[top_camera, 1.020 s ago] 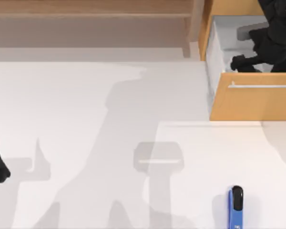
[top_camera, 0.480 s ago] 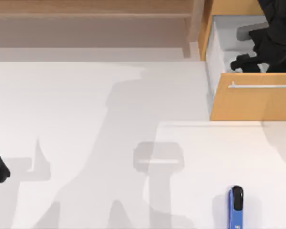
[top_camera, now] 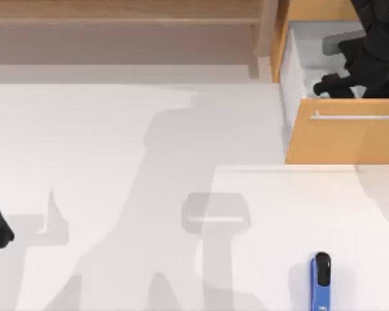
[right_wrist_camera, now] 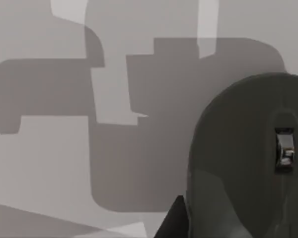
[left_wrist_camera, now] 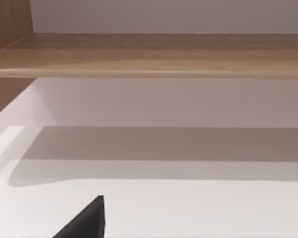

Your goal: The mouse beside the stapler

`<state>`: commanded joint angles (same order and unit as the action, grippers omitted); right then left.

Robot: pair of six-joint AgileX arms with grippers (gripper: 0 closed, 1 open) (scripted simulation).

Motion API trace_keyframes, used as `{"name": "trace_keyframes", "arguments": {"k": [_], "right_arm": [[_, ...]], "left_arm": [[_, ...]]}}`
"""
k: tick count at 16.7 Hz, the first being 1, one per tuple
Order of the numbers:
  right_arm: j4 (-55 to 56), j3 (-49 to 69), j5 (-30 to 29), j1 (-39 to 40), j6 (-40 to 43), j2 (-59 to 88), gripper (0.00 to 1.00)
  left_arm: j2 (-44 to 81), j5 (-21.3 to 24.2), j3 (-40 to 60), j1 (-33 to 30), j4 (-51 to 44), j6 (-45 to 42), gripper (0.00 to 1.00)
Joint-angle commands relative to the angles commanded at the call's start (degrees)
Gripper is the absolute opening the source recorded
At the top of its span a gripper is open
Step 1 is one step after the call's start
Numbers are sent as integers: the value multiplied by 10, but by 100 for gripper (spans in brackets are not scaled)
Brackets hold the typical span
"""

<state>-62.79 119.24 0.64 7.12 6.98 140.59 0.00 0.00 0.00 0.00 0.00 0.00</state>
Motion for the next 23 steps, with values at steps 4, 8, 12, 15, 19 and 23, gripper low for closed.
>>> {"name": "trace_keyframes", "arguments": {"k": [4, 8, 12, 15, 19, 23], "right_arm": [[-2, -5, 0, 3, 4, -42, 0], [11, -42, 1, 6, -2, -126, 0], [37, -105, 0, 15, -27, -233, 0], [58, -176, -1, 27, -56, -315, 0], [80, -303, -4, 49, -103, -417, 0], [99, -448, -9, 73, -153, -506, 0]], "left_arm": [[0, 0, 0, 0, 0, 0, 100], [0, 0, 0, 0, 0, 0, 100], [0, 0, 0, 0, 0, 0, 100], [0, 0, 0, 0, 0, 0, 100], [0, 0, 0, 0, 0, 0, 100], [0, 0, 0, 0, 0, 0, 100]]}}
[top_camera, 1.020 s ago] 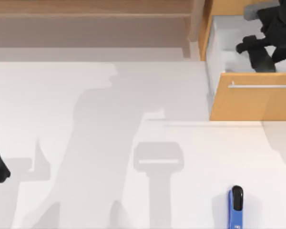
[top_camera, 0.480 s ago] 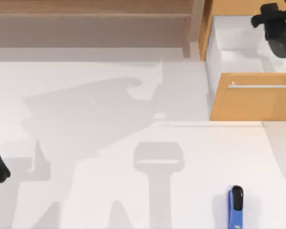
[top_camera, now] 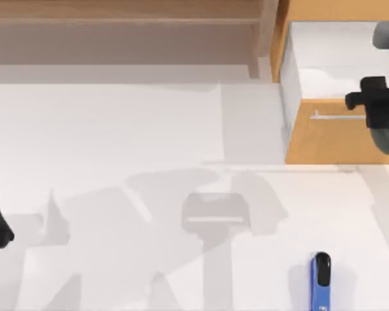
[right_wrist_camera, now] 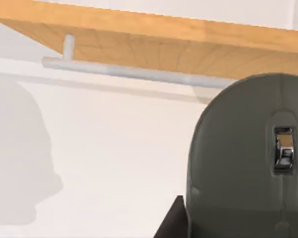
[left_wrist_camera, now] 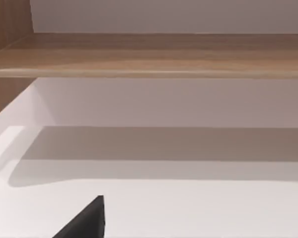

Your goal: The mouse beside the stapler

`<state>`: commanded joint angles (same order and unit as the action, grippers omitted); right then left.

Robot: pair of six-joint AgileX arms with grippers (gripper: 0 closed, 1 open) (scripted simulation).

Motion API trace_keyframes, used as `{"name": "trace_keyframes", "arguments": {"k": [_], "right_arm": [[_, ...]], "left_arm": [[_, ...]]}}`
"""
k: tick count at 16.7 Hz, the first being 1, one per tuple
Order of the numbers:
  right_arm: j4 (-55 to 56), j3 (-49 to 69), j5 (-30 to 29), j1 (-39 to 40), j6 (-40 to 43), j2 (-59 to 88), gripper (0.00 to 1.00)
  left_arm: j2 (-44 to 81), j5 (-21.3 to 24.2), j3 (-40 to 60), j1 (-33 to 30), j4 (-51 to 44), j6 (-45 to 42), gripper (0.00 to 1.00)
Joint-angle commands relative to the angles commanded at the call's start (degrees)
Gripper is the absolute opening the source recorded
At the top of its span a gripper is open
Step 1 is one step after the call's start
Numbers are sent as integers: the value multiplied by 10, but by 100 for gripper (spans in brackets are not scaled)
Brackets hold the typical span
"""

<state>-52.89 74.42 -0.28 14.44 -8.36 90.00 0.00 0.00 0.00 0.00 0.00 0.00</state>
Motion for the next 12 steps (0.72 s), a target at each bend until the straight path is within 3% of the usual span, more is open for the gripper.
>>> {"name": "trace_keyframes", "arguments": {"k": [12], "right_arm": [[49, -340, -16, 58, -121, -146, 0]], "left_arm": [[0, 0, 0, 0, 0, 0, 100]]}}
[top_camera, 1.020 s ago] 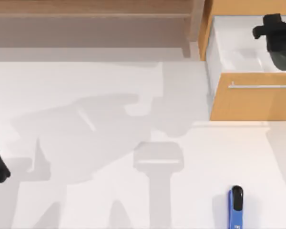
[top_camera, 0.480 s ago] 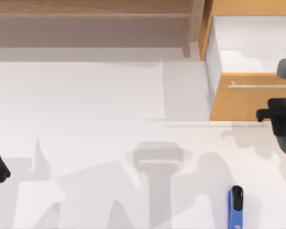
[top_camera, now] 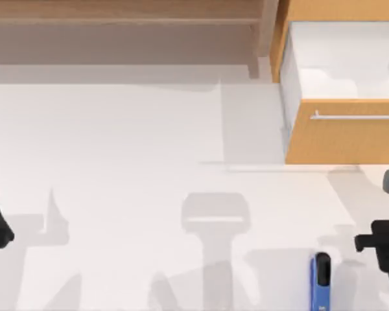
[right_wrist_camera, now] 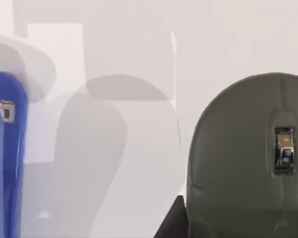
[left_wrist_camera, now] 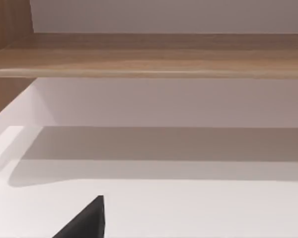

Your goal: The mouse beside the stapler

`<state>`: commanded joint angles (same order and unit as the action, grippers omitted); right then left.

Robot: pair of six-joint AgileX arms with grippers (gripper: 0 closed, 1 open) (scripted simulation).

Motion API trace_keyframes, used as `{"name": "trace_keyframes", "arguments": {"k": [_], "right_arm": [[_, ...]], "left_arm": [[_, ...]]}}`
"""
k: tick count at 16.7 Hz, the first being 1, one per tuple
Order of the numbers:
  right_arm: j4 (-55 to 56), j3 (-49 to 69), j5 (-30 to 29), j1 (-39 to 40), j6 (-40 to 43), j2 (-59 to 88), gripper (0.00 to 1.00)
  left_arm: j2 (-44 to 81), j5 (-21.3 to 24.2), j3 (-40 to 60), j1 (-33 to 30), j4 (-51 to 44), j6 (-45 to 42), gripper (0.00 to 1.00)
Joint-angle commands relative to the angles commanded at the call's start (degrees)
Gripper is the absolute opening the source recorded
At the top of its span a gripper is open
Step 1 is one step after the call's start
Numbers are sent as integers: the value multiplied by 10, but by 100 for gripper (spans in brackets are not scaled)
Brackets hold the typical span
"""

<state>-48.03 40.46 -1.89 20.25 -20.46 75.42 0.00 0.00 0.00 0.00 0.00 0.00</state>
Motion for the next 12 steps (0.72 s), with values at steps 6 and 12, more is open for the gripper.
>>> {"name": "trace_keyframes", "arguments": {"k": [6, 12], "right_arm": [[8, -31, 0, 6, -9, -9, 0], [7, -29, 0, 4, -9, -7, 0]], "left_arm": [[0, 0, 0, 0, 0, 0, 100], [0, 0, 0, 0, 0, 0, 100]]}}
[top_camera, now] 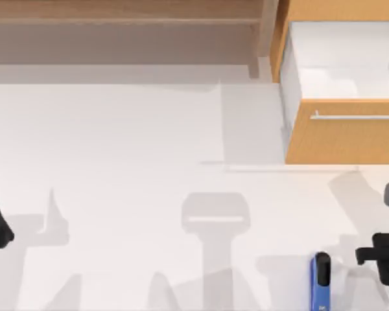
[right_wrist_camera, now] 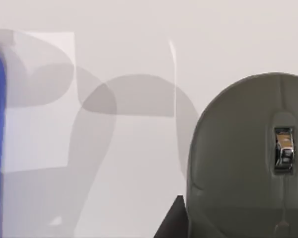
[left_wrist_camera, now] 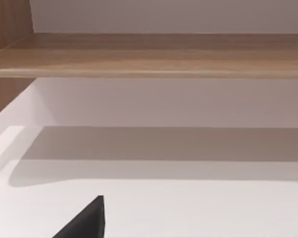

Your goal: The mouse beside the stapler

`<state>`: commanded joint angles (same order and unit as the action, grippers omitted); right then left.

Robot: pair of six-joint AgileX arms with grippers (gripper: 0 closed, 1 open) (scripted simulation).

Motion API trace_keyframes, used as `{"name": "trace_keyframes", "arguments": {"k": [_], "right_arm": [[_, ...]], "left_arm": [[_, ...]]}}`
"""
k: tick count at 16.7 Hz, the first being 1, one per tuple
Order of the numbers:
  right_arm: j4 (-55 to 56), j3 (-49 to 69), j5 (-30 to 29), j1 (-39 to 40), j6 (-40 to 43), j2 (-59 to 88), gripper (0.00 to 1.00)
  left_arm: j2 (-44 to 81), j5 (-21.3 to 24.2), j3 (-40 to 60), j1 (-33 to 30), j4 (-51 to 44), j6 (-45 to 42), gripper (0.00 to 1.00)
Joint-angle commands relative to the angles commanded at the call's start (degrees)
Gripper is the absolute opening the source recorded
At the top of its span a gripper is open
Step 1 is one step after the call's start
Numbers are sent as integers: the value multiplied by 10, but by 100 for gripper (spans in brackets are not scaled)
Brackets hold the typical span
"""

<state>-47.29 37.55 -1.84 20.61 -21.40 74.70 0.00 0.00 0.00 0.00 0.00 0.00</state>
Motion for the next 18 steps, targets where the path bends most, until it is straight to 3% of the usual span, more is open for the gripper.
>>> {"name": "trace_keyframes", "arguments": {"k": [18], "right_arm": [[40, 7, 0, 1, 0, -6, 0]], "left_arm": [[0, 0, 0, 0, 0, 0, 100]]}}
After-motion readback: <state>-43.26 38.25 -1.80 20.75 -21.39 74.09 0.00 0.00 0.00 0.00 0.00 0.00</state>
